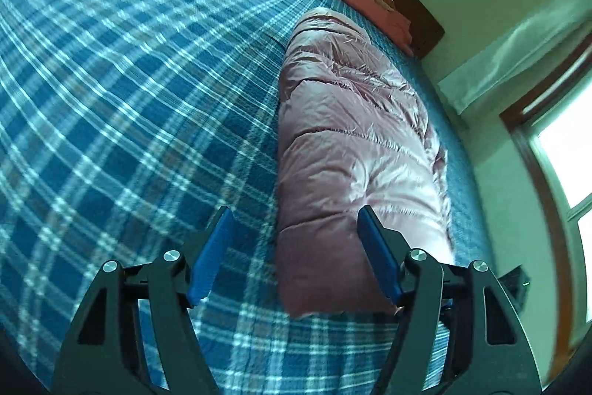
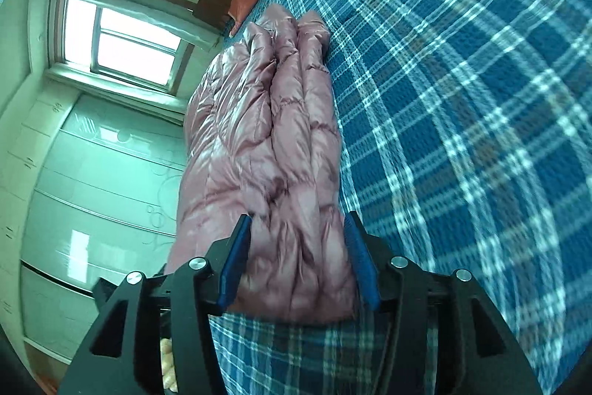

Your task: Fold large clothes

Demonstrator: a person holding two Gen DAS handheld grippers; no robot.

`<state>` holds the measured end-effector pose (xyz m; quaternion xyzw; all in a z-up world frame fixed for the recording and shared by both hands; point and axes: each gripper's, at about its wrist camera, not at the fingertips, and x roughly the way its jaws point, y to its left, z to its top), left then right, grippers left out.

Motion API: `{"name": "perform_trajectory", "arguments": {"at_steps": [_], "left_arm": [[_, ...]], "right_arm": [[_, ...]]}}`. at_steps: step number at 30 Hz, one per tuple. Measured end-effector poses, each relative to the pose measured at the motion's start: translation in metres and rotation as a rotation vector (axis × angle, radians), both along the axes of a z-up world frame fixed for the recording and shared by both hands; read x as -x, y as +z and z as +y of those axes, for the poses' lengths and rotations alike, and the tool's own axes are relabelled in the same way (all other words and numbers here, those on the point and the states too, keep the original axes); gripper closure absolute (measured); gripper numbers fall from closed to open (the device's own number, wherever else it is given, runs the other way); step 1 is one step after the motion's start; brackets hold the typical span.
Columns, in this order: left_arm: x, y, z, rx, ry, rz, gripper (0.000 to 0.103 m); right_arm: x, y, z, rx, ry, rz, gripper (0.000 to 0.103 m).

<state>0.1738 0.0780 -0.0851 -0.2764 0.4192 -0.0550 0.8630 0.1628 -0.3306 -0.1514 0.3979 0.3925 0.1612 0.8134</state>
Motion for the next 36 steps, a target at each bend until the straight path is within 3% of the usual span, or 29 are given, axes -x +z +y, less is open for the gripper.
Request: {"name": "perform_trajectory", "arguments": {"at_steps": [12,17,28,36], "left_arm": [[0.042,0.009,-0.011,-0.235,0.009,0.004,0.034],[0.064,0.022,-0.024,-0.323,0.004,-0.037,0.027],[0.103,0.067,-0.050,-0.494,0.018,-0.151,0.012],[0.123,0.096,-0.059,-0.535,0.053,-0.208,0.007]], "right_arm": [[0.089,0.028,0.017,0.261,-0.040,-0.029,0.045],[0.117,0.045,0.030,0.374,-0.050,-0.063,0.037],[0.133,0.084,0.086,0.615,-0.070,-0.138,0.030],[0.149,0.121,0.111,0.738,-0.097,-0.227,0.025]]}}
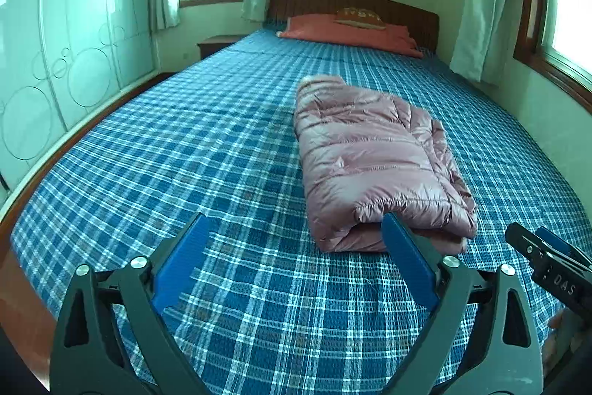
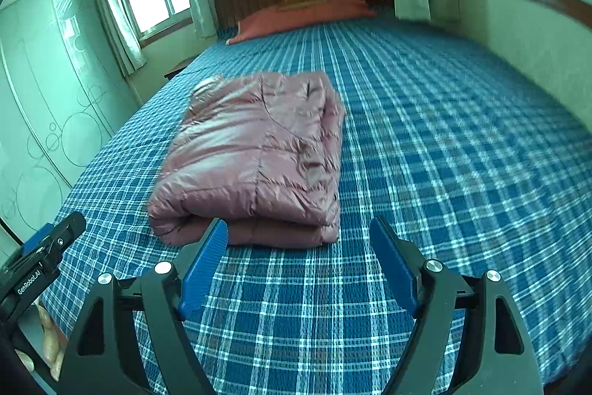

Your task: Fold large clothes

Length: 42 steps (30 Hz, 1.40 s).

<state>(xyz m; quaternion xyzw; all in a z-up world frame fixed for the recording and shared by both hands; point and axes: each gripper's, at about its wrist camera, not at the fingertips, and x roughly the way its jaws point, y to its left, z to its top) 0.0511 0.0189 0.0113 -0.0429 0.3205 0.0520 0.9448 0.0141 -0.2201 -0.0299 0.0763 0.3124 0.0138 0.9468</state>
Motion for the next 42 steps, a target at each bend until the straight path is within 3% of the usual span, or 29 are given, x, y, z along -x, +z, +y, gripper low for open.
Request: {"name": "perform_trajectory", "arguments": {"at_steps": [20,42], "left_arm": [[0.043,0.055,-0.016,-0.013,-0.025,-0.122,0.007],[0.050,0.055,-0.019,-0.014,-0.020,-0.121,0.006]], "right_arm": [[0.045,0.049,0.015,0.067,0.007,-0.130,0.024],[0.053,0.050,0.025,0.092,0.023,-0.158,0.024]]}}
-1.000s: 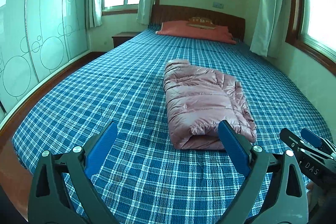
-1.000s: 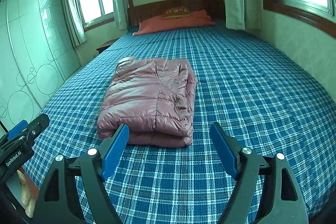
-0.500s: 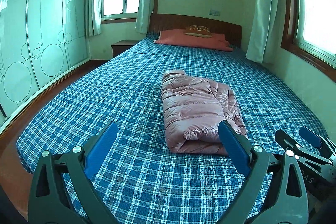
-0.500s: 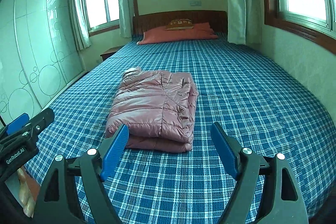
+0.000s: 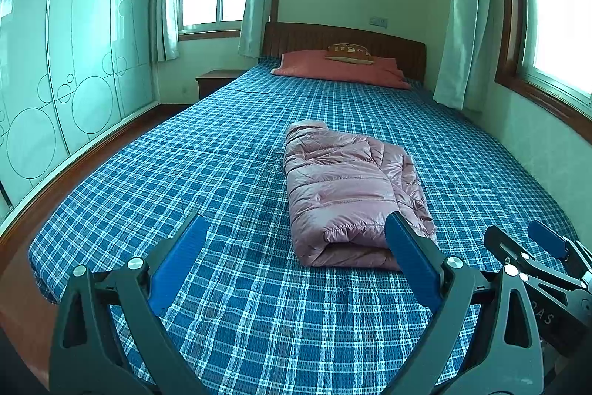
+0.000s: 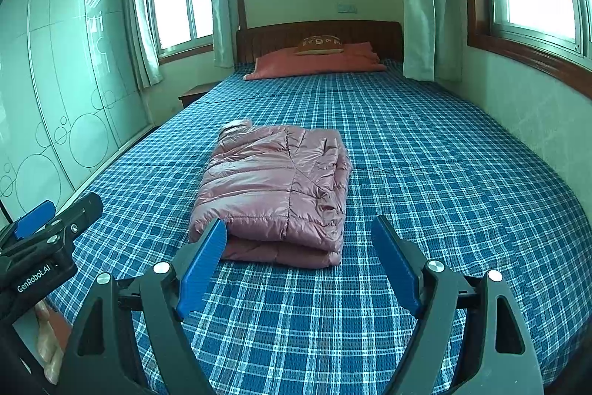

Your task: Fold large clothes

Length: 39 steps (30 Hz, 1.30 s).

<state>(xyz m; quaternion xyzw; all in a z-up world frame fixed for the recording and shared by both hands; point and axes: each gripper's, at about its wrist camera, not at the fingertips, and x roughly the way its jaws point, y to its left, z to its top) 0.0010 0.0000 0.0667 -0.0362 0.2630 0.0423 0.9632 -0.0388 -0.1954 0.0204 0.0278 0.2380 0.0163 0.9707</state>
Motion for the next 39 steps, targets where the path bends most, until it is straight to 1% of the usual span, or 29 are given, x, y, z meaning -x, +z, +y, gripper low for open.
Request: {"name": "perform_trajectory", "arguments": {"at_steps": [27,33,39], "left_arm": [[-0.003,-0.011,0.001,0.001,0.009,0.017,0.006],[-0.004,-0.008,-0.002,-0.021,0.007,0.003,0.006],[-0.008,-0.011,-0.005,-0.029,0.014,0.021,0.006]], "right_arm": [[-0.003,-0.009,0.002,0.003,0.006,0.013,0.024],[-0.004,-0.009,0.001,0.003,0.008,0.012,0.024],[-0.006,-0.011,0.000,0.004,0.006,0.020,0.024]]}}
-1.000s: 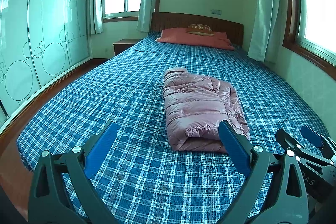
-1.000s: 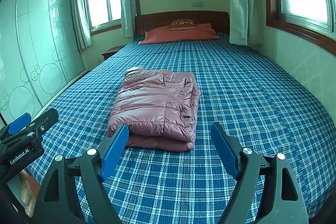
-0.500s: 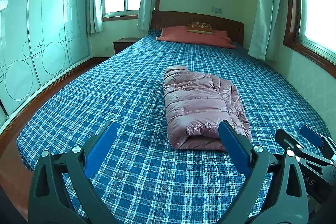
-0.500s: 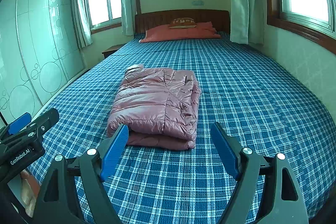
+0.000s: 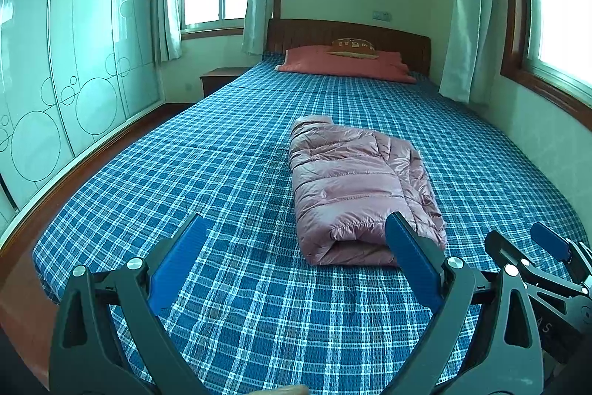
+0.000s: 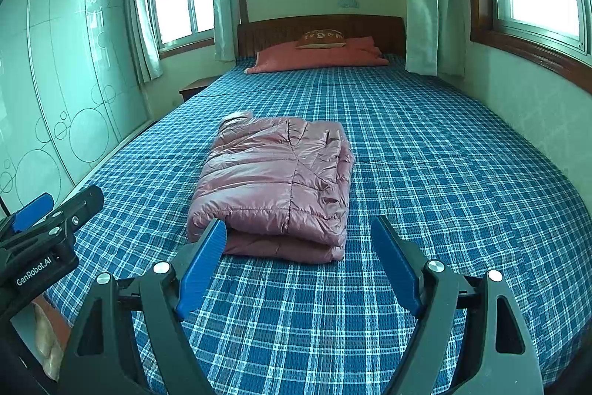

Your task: Fold large clothes

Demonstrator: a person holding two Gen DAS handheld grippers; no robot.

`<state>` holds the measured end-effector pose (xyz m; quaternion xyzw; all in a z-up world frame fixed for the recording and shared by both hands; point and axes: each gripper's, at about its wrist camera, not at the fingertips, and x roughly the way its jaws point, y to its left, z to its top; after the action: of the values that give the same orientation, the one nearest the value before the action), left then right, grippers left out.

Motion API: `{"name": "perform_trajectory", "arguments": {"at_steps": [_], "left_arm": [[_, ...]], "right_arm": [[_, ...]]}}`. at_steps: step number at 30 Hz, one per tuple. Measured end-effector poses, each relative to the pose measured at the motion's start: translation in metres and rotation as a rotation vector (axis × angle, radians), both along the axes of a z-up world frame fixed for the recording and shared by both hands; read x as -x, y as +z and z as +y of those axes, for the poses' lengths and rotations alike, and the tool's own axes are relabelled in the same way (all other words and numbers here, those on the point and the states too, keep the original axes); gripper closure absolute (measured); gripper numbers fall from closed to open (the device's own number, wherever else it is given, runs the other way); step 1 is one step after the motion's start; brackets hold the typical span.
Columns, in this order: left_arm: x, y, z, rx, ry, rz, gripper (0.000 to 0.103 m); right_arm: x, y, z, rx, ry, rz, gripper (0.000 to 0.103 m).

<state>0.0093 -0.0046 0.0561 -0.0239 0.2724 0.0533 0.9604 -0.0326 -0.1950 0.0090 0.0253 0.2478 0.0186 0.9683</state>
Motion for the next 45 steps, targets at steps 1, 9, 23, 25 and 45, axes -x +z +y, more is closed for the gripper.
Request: {"name": "perform_trajectory", "arguments": {"at_steps": [1,9,23,25,45], "left_arm": [[-0.001,0.000,0.000,-0.002,-0.001,0.002,0.006],[-0.004,-0.005,0.003,0.012,0.008,0.013,0.006],[-0.008,-0.009,0.003,0.012,-0.012,0.015,0.005],[-0.009,-0.010,0.003,0.015,-0.012,0.014,0.002],[-0.047,-0.036,0.004,-0.009,-0.027,0.088,0.002]], "right_arm": [[-0.001,-0.001,0.000,0.001,0.000,0.002,0.024],[-0.005,-0.005,0.002,0.007,0.002,0.014,0.024],[-0.012,-0.010,0.004,0.013,0.002,0.030,0.024],[-0.013,-0.011,0.004,0.014,0.001,0.034,0.024],[-0.041,-0.034,-0.007,-0.011,-0.008,0.094,0.024]]}}
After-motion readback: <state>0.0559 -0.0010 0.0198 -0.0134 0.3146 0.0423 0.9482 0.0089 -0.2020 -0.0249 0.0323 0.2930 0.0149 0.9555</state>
